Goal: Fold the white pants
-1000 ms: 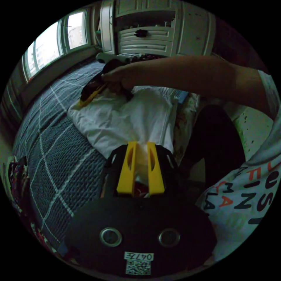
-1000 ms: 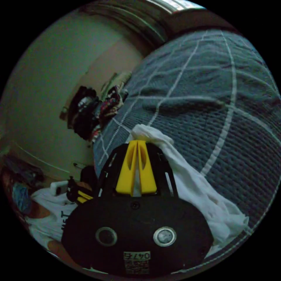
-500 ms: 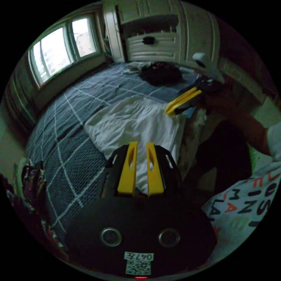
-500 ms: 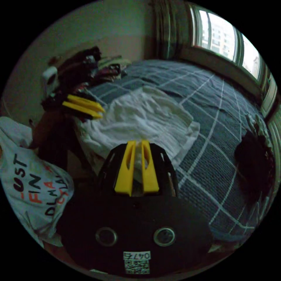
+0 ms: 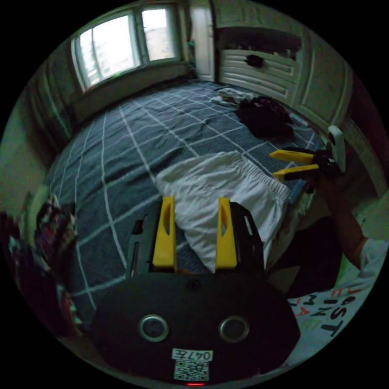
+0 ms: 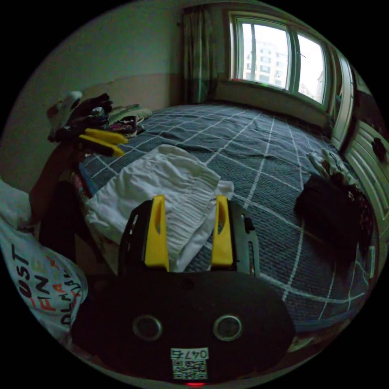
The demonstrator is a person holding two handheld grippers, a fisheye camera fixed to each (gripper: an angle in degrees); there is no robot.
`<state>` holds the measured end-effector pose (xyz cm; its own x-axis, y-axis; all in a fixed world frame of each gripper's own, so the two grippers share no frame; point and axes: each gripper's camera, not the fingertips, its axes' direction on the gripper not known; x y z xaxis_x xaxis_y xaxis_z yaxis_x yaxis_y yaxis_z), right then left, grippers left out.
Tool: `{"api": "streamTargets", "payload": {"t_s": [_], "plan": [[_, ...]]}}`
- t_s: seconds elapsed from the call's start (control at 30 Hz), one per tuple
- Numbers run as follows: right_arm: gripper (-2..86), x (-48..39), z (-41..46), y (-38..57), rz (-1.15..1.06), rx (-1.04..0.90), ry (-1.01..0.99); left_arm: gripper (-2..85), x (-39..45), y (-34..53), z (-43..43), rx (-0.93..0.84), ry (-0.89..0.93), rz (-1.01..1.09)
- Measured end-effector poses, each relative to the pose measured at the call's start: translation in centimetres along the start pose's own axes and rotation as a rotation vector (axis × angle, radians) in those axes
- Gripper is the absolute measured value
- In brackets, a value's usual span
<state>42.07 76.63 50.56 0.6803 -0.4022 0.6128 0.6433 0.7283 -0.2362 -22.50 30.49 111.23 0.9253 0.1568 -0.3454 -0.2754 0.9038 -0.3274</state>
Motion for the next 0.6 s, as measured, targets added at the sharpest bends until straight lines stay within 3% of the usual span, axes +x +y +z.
{"api": "streamTargets", "payload": {"t_s": [0.2, 0.43, 0.6], "plan": [[13.9, 0.5, 4.7, -5.6, -0.028, -0.043, 0.027, 18.6, -3.0, 10.2, 1.4, -0.096, 0.128, -0.323], [21.5, -0.3, 9.5, -9.2, 0.068, -0.134, 0.050, 20.0, -2.2, 14.7, 1.9, -0.110, 0.070, -0.433], [21.0, -1.5, 12.6, -10.9, 0.119, -0.204, 0.000, 13.5, -2.4, 16.4, 0.8, -0.141, 0.062, -0.362]]}}
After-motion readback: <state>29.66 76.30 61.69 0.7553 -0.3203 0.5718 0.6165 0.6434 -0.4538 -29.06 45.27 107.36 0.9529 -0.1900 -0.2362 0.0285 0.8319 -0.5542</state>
